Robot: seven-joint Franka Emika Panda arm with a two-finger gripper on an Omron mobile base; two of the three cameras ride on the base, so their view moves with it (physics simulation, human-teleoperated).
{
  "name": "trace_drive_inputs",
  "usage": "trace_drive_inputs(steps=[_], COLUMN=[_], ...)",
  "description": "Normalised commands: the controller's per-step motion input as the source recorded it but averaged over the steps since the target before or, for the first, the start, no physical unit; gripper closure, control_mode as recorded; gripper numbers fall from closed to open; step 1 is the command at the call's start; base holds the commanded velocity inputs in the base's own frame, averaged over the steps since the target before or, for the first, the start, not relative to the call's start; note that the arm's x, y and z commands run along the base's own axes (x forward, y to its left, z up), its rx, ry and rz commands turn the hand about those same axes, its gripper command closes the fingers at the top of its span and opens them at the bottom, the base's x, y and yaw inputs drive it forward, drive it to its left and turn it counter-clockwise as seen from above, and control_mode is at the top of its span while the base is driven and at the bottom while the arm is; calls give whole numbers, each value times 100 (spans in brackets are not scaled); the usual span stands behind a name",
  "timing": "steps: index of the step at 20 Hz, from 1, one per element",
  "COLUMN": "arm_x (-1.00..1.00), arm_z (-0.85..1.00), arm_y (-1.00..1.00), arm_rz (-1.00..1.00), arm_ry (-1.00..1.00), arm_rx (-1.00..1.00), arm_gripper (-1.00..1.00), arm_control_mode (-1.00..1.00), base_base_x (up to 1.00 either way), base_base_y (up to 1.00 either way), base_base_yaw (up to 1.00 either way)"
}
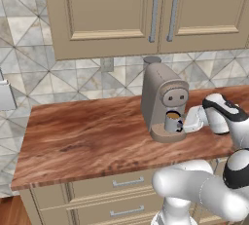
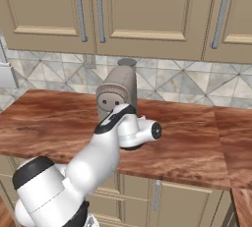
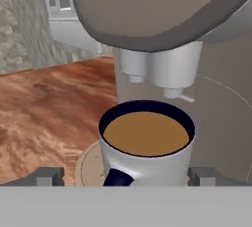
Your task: Pick up the brewed coffee from the coffee machine and place it next to the breakfast plate on the dining counter.
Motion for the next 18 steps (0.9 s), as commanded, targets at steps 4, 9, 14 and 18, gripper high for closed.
trace_drive_inputs(steps=[4,9,14,18], arm_x=[19,4,2,16], arm_z=[-14,-18,-21,-18], arm_y=[0,3,14,9], arm_rz=[-13,-9,-7,-6], arm_ry=[2,4,7,7], arm_rx=[2,0,0,0], arm_gripper=[-100,-100,-100,-100], arm_control_mode=[-100,-100,-100,-100], base_base_x=[0,0,0,0], base_base_y=[0,0,0,0], base_base_yaw=[0,0,0,0])
